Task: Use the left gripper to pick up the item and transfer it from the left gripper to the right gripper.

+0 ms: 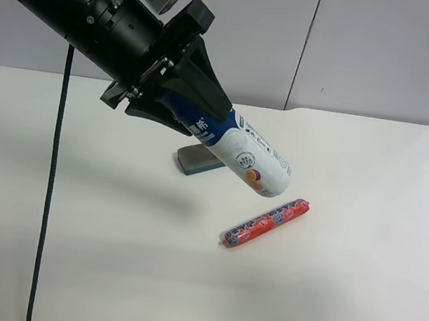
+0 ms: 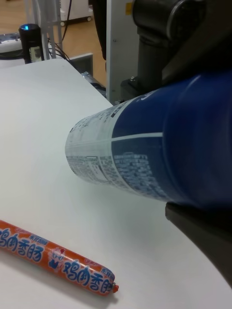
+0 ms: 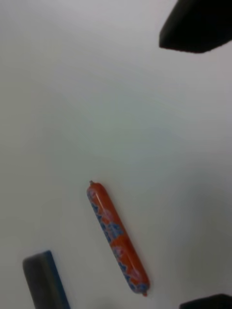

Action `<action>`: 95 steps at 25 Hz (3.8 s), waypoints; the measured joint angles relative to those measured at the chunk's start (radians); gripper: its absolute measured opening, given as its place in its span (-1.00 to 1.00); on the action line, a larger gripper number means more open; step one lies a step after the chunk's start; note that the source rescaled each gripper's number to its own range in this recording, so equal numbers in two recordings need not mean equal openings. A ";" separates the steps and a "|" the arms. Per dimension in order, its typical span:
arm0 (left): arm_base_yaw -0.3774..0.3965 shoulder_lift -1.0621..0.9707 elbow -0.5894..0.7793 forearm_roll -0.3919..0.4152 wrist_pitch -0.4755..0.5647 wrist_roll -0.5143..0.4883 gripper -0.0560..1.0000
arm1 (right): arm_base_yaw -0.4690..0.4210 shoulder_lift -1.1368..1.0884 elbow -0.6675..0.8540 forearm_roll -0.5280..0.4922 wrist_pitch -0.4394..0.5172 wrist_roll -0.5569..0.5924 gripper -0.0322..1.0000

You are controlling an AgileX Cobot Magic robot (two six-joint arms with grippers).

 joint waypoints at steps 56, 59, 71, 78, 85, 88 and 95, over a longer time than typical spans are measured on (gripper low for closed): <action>0.000 0.000 0.000 -0.017 0.045 0.004 -0.89 | 0.671 1.185 -0.433 0.043 -0.321 -0.491 1.00; 0.000 0.000 0.000 -0.018 0.047 0.004 -0.89 | 0.671 1.195 -0.433 0.043 -0.343 -0.493 1.00; 0.000 0.000 0.000 -0.019 0.056 0.004 -0.89 | 0.672 1.226 -0.433 0.042 -0.351 -0.525 0.55; 0.000 0.000 0.000 -0.019 0.056 0.004 -0.89 | 0.672 1.228 -0.433 0.042 -0.344 -0.534 -0.07; 0.000 0.000 0.000 -0.020 0.056 0.004 -0.89 | 0.672 1.228 -0.433 0.065 -0.345 -0.545 -0.22; 0.000 0.000 0.000 -0.020 0.057 0.004 -0.89 | 0.672 1.228 -0.433 0.065 -0.345 -0.549 -0.27; 0.000 0.000 0.000 -0.020 0.059 0.004 -0.89 | 0.672 1.229 -0.433 0.065 -0.345 -0.560 -0.85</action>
